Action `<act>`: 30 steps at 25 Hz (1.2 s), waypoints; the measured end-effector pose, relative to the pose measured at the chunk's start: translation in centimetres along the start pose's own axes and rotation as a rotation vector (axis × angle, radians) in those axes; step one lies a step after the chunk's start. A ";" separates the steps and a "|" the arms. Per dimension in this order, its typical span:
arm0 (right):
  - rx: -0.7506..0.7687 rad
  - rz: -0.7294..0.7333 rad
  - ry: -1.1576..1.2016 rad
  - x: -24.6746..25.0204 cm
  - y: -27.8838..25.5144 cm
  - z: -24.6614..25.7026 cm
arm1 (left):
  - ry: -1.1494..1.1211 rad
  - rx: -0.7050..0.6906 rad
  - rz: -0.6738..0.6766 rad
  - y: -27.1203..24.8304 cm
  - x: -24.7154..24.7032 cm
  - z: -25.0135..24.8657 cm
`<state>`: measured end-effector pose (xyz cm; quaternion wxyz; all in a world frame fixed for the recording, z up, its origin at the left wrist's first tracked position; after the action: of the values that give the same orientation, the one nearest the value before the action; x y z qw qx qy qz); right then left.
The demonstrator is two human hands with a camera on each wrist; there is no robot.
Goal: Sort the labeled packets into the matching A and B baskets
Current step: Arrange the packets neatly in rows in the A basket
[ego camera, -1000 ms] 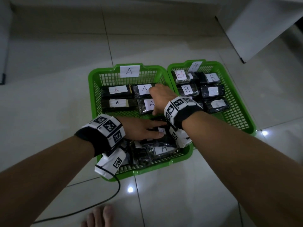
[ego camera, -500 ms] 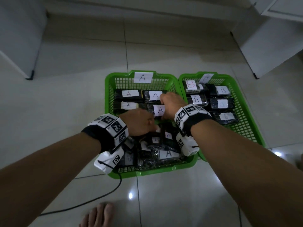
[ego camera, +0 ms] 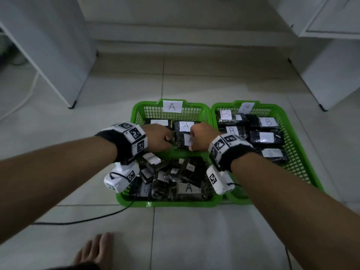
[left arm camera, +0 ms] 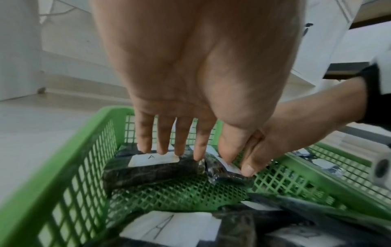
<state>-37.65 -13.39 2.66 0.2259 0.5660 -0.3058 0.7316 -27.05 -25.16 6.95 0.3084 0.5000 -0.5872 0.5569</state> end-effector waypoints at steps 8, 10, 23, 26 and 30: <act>0.062 0.023 0.284 0.5 -3.2 -0.3 | 0.203 -0.115 -0.014 -2.3 7.3 -3.5; 0.049 0.078 0.370 0.8 -3.6 -0.5 | 0.316 -0.165 0.057 -2.0 7.5 -4.1; -0.004 0.072 0.671 -0.9 -7.1 -0.3 | -0.177 0.083 -0.087 -3.2 -4.3 0.8; -0.013 0.200 0.467 -0.7 -8.1 0.1 | -0.332 0.140 -0.083 -2.9 -6.3 1.8; 0.081 0.236 0.195 -2.8 -8.9 0.9 | -0.507 0.176 -0.037 -2.7 -8.2 2.5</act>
<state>-30.35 -7.65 1.82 0.1442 0.4609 -0.3170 0.8163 -21.54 -25.25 -0.15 0.1168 0.6591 -0.5856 0.4571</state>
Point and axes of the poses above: each hand's wrist, its own y-axis towards the middle knuckle, its own x-axis out of the back of the hand, z = x × y, the point moved 4 cm from there along y, towards the middle knuckle, and after that the axes turned 13 degrees about -z, right-handed, at the moved point
